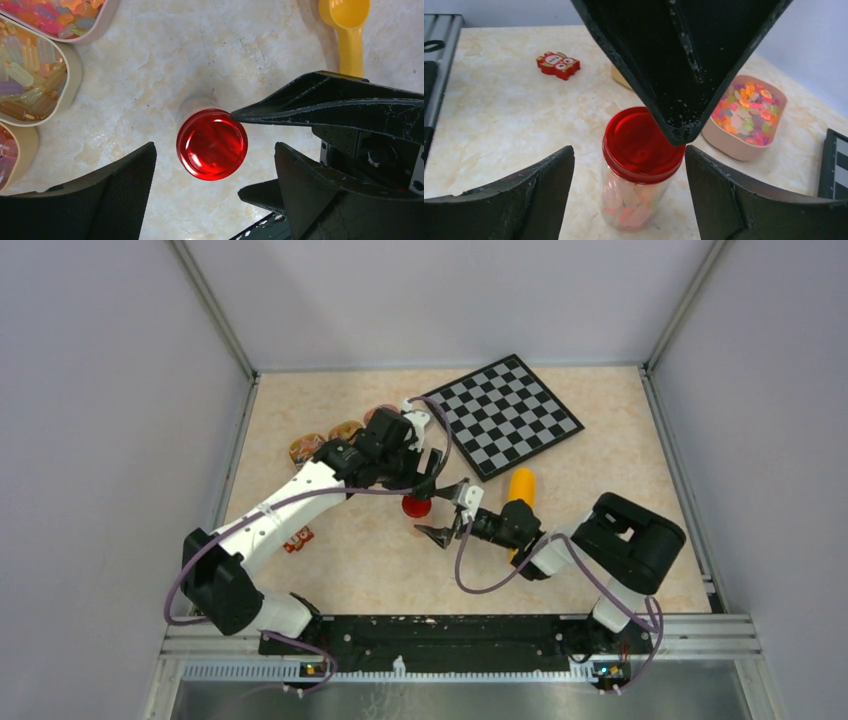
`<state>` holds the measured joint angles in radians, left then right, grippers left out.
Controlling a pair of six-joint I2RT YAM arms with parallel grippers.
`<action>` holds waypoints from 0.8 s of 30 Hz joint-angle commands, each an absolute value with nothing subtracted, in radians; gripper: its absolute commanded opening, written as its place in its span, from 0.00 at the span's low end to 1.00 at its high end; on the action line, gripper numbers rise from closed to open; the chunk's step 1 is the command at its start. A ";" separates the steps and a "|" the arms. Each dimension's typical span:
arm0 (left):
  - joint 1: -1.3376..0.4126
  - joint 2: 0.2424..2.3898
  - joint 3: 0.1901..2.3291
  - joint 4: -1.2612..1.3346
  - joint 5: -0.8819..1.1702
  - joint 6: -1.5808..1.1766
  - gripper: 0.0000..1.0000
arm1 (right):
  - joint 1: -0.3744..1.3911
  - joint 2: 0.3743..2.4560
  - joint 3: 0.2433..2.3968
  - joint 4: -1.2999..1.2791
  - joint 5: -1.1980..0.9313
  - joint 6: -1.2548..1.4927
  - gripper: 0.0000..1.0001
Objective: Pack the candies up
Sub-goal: Close the bottle lid on the packing bottle, then screw the bottle lid onto the packing bottle.
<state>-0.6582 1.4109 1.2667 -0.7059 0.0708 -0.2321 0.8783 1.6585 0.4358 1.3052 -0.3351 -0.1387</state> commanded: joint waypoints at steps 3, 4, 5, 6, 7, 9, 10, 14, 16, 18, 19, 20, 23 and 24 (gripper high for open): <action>-0.716 1.444 1.268 -0.706 0.009 -0.269 0.92 | 0.903 1.781 0.384 1.708 -0.233 -0.127 0.80; -0.729 1.450 1.270 -0.704 0.009 -0.271 0.93 | 0.905 1.794 0.384 1.718 -0.235 -0.125 0.81; -0.739 1.456 1.270 -0.704 -0.017 -0.272 0.93 | 0.907 1.801 0.384 1.718 -0.234 -0.125 0.81; -0.746 1.460 1.269 -0.704 -0.031 -0.275 0.94 | 0.909 1.804 0.383 1.712 -0.231 -0.127 0.82; -0.750 1.464 1.268 -0.702 -0.038 -0.277 0.94 | 0.912 1.807 0.381 1.706 -0.221 -0.128 0.82; -0.753 1.470 1.265 -0.697 -0.052 -0.279 0.94 | 0.914 1.817 0.379 1.701 -0.204 -0.130 0.83; -0.753 1.474 1.262 -0.693 -0.062 -0.279 0.93 | 0.916 1.833 0.378 1.716 -0.199 -0.128 0.83; -0.753 1.502 1.267 -0.691 -0.070 -0.281 0.88 | 0.932 1.876 0.414 1.721 -0.191 -0.152 0.83; -0.755 1.517 1.266 -0.690 -0.074 -0.284 0.85 | 0.941 1.905 0.444 1.721 -0.179 -0.159 0.83; -0.755 1.524 1.262 -0.692 -0.087 -0.286 0.83 | 0.943 1.924 0.468 1.721 -0.180 -0.157 0.83; -0.755 1.525 1.259 -0.692 -0.096 -0.290 0.82 | 0.944 1.932 0.479 1.721 -0.181 -0.157 0.82; -0.755 1.525 1.255 -0.691 -0.100 -0.293 0.81 | 0.943 1.941 0.489 1.720 -0.183 -0.159 0.82; -0.756 1.516 1.241 -0.683 -0.099 -0.302 0.79 | 0.943 1.963 0.514 1.721 -0.175 -0.168 0.80; -0.755 1.515 1.239 -0.683 -0.096 -0.306 0.78 | 0.943 1.970 0.521 1.721 -0.168 -0.171 0.80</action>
<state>-0.7532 1.5280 1.2510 -0.7086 -0.0769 -0.2855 0.9329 1.9385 0.4744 1.5047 -0.1806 -0.1577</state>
